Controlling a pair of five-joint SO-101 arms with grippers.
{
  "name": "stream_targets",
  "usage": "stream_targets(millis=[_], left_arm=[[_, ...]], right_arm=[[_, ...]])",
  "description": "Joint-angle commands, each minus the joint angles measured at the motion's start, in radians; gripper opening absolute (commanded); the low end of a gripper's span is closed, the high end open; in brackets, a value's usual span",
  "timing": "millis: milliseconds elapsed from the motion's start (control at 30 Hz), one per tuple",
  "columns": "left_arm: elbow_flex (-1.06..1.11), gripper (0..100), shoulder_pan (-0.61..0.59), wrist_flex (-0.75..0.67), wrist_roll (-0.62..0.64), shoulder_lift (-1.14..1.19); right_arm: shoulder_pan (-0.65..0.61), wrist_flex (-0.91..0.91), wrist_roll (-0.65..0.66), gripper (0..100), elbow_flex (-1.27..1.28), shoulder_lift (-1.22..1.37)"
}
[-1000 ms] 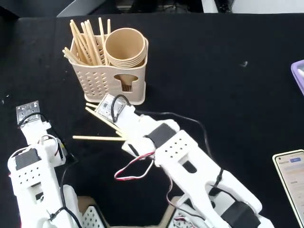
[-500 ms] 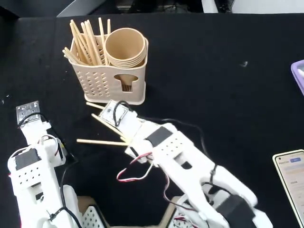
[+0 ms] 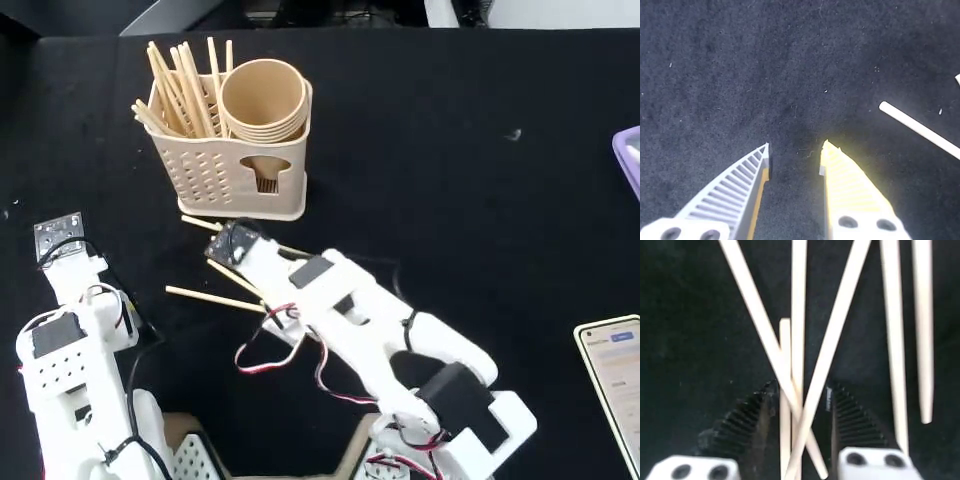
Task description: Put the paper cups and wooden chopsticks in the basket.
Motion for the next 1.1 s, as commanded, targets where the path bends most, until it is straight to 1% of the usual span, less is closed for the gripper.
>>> stream_targets(millis=[0, 67, 233, 333, 400, 467, 533, 600, 733, 800, 900, 967, 1067], left_arm=[[-0.007, 17, 0.01, -0.02, 0.006, -0.009], [-0.007, 17, 0.01, -0.02, 0.006, -0.009], [-0.007, 17, 0.01, -0.02, 0.006, -0.009], [-0.007, 17, 0.01, -0.02, 0.006, -0.009], [-0.007, 17, 0.01, -0.02, 0.006, -0.009], [-0.007, 17, 0.01, -0.02, 0.006, -0.009], [-0.007, 17, 0.01, -0.02, 0.006, -0.009], [-0.007, 17, 0.01, -0.02, 0.006, -0.009], [-0.007, 17, 0.007, -0.02, 0.006, -0.009], [-0.007, 17, 0.007, -0.02, 0.006, -0.009], [-0.007, 17, 0.007, -0.02, 0.006, -0.009], [-0.007, 17, 0.007, -0.02, 0.006, -0.009], [-0.007, 17, 0.007, -0.02, 0.006, -0.009]], right_arm=[[-0.006, -0.014, 0.005, 16.2, -0.082, 0.007], [-0.006, -0.014, 0.008, 15.6, -0.102, 0.008], [-0.008, -0.012, 0.014, 5.1, -0.108, 0.008], [-0.008, 0.0, 0.012, 4.7, -0.104, 0.008], [-0.009, 0.032, 0.012, 7.0, -0.108, 0.008], [-0.025, 0.068, 0.012, 13.2, -0.111, 0.008], [-0.058, 0.089, 0.014, 20.6, -0.108, 0.008], [-0.103, 0.095, 0.014, 25.6, -0.105, 0.008], [-0.147, 0.061, 0.014, 23.9, -0.108, 0.01], [-0.14, 0.02, 0.014, 23.7, -0.108, 0.01], [-0.095, -0.029, 0.029, 23.7, -0.105, 0.012], [-0.069, -0.037, 0.074, 23.7, -0.105, 0.012], [-0.063, -0.031, 0.091, 23.7, -0.104, 0.012]])
